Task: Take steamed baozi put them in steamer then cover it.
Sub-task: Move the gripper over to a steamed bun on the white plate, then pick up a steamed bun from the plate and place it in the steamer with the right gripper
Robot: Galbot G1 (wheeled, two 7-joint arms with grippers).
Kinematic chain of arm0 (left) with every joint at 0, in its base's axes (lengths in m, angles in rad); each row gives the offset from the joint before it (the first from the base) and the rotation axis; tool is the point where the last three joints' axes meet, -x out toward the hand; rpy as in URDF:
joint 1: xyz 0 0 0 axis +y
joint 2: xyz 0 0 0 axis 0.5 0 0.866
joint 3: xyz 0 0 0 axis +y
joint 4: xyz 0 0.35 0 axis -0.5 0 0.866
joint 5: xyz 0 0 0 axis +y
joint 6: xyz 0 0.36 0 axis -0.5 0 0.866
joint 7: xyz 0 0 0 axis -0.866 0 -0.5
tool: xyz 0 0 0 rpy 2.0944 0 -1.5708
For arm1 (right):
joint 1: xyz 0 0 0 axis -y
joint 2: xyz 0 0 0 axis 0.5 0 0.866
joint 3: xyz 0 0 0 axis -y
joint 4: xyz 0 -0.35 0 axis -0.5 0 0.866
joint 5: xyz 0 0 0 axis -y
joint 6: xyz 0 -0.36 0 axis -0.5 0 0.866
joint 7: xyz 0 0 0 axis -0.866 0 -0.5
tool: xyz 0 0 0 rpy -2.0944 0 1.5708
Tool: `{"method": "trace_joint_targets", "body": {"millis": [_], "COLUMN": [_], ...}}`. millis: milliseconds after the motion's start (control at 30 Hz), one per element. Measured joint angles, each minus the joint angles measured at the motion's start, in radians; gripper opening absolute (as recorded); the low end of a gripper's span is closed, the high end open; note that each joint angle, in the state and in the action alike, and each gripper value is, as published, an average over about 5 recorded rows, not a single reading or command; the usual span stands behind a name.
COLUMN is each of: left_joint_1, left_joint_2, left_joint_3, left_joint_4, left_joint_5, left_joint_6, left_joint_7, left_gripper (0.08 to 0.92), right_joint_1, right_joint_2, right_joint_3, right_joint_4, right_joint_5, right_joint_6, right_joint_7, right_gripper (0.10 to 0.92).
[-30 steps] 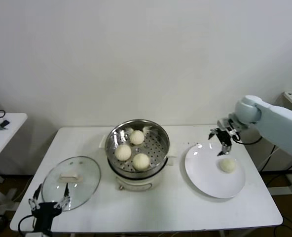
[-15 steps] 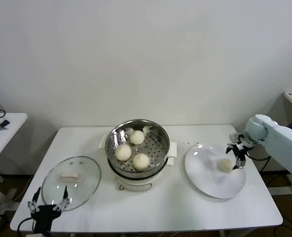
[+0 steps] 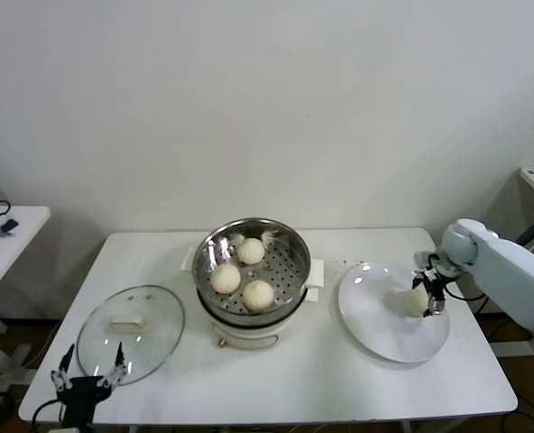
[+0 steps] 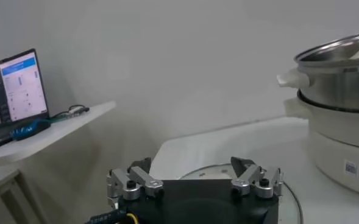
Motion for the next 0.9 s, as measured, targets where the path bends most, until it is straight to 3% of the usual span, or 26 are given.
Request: {"method": "trace_joint_targets", "body": {"millis": [267,533,900], "left_joint_1": [0.002,0.005,0.006], "left_joint_2": [-0.001,-0.004,-0.004], "left_joint_3": [0.003,0.006,0.027], "left_joint_4": [0.000,-0.004,-0.019], "left_joint_5": [0.005,0.005,0.005], "left_joint_6": [-0.001,-0.002,-0.004], "left_joint_7": [-0.001,-0.001,0.000], "left_gripper": [0.823,0.823,0.823], "right_joint_1": [0.002,0.035,0.314], "right_joint_2": [0.002,-0.010,0.016], "right_joint_3": [0.001,-0.031,-0.264], "right_joint_4": [-0.012,-0.005,0.049], "right_joint_5": [0.001,0.041,0.293], "right_joint_6": [0.005,-0.007,-0.065], "right_joint_7": [-0.003,0.001,0.016], "right_gripper": [0.710,0.688,0.694]}}
